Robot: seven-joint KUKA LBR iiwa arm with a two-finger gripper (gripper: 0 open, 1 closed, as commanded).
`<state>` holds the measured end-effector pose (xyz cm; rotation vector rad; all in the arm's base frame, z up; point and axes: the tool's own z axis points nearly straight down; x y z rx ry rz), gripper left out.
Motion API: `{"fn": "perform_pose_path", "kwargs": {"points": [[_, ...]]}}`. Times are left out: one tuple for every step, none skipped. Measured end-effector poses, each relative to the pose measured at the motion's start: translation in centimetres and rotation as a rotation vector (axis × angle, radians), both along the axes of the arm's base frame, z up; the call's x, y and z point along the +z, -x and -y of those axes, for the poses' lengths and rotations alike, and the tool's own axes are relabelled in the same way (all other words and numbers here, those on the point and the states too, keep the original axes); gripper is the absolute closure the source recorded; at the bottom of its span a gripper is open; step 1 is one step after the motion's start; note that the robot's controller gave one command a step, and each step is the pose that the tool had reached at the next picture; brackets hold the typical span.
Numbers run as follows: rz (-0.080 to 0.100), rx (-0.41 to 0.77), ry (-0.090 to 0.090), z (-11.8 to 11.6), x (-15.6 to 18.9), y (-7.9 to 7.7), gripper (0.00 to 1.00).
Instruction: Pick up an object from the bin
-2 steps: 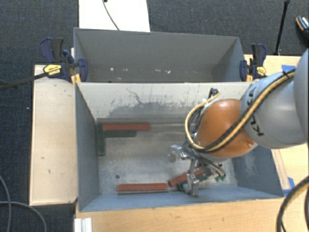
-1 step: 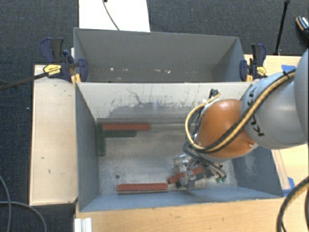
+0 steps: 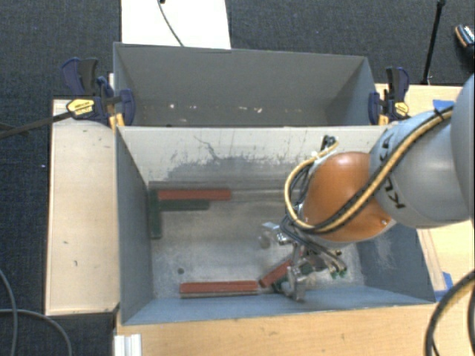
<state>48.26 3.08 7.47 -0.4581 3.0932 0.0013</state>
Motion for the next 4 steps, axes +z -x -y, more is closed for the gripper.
{"fn": "perform_pose_path", "kwargs": {"points": [[-0.008, 0.160, 0.001, -4.5, -0.4, -5.8, 0.00], [-0.015, 0.096, 0.004, 1.3, -0.4, -4.3, 0.00], [-0.014, 0.097, 0.003, 1.0, -0.4, -4.3, 1.00], [-0.003, 0.093, 0.003, 0.4, 16.2, -4.3, 1.00]]}}
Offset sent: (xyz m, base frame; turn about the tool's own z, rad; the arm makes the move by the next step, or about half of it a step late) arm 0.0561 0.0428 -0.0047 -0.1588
